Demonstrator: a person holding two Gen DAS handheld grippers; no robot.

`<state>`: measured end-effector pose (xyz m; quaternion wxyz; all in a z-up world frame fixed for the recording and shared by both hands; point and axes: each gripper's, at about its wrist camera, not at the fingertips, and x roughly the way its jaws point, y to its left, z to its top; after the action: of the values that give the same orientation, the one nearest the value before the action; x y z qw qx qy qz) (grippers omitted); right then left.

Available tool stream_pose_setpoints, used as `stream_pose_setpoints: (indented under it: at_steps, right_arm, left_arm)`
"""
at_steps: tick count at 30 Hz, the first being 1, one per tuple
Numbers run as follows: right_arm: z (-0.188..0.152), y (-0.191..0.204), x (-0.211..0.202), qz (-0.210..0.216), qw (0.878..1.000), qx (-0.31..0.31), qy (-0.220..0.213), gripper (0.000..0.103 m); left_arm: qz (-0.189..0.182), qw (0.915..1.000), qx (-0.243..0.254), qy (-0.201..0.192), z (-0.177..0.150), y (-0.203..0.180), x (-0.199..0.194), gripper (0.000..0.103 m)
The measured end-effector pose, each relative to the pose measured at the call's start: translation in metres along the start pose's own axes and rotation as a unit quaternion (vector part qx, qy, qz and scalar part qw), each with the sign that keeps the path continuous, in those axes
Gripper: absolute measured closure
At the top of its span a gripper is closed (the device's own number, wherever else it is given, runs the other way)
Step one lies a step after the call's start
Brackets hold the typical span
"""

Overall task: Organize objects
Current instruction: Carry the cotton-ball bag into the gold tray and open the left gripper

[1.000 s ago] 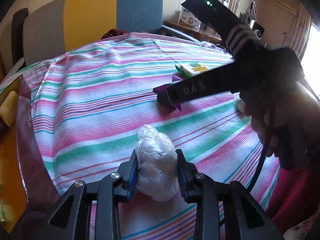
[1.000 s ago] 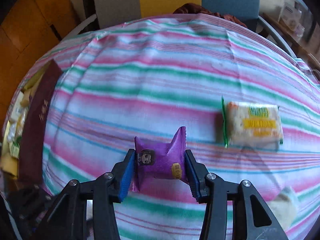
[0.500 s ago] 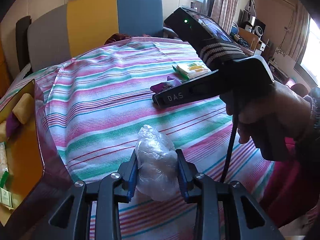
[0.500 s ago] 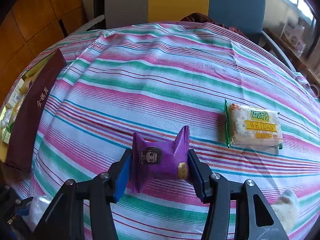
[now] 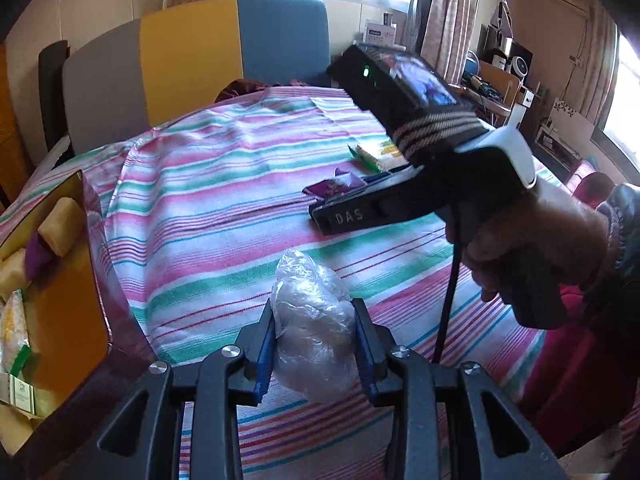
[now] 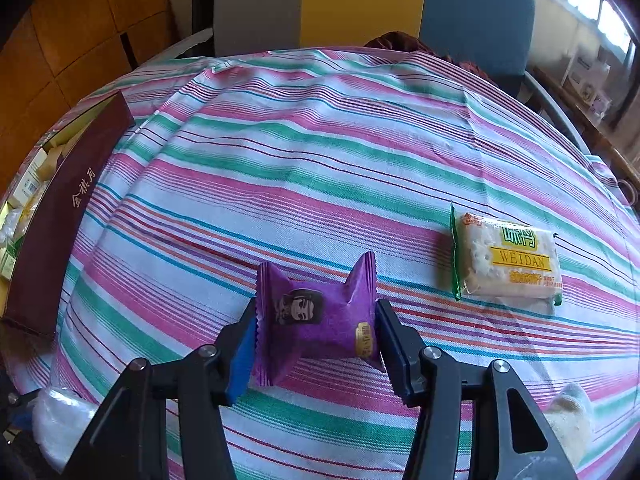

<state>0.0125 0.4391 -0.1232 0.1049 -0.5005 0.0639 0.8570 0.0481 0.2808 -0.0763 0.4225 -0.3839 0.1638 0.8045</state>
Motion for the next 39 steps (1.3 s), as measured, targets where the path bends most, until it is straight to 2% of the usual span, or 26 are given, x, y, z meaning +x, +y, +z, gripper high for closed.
stream_pose_setpoints:
  at_steps: [15, 23, 26, 29, 32, 33, 36, 39]
  right_arm:
    - [0.0, 0.0, 0.0, -0.002, 1.0, 0.001, -0.004, 0.047]
    - [-0.001, 0.001, 0.0, -0.006, 1.0, -0.004, -0.006, 0.047]
    - [-0.001, 0.003, 0.0, -0.008, 1.0, -0.005, -0.008, 0.047]
    - [-0.001, 0.003, 0.0, -0.01, 1.0, -0.007, -0.008, 0.047]
    - [-0.001, 0.004, 0.0, -0.013, 1.0, -0.009, -0.007, 0.047]
    - [-0.001, 0.004, 0.0, -0.013, 1.0, -0.009, -0.006, 0.047]
    - [0.0, 0.004, 0.0, -0.015, 1.0, -0.01, -0.005, 0.048]
    - [0.0, 0.004, 0.0, -0.016, 1.0, -0.011, -0.004, 0.048]
  left_arm:
    - [0.003, 0.9995, -0.012, -0.029, 0.004, 0.007, -0.026, 0.069]
    - [-0.006, 0.9979, -0.04, -0.05, 0.01, 0.024, -0.052, 0.069]
    - [-0.009, 0.9948, -0.074, -0.069, 0.015, 0.047, -0.073, 0.069]
    - [-0.003, 0.9874, -0.133, -0.086, 0.016, 0.086, -0.093, 0.069]
    - [0.023, 0.9741, -0.206, -0.091, 0.006, 0.14, -0.108, 0.069]
    - [0.03, 0.9706, -0.222, -0.088, 0.001, 0.154, -0.109, 0.069]
    - [0.053, 0.9531, -0.291, -0.064, -0.019, 0.206, -0.106, 0.069]
    - [0.054, 0.938, -0.34, -0.039, -0.03, 0.241, -0.096, 0.069]
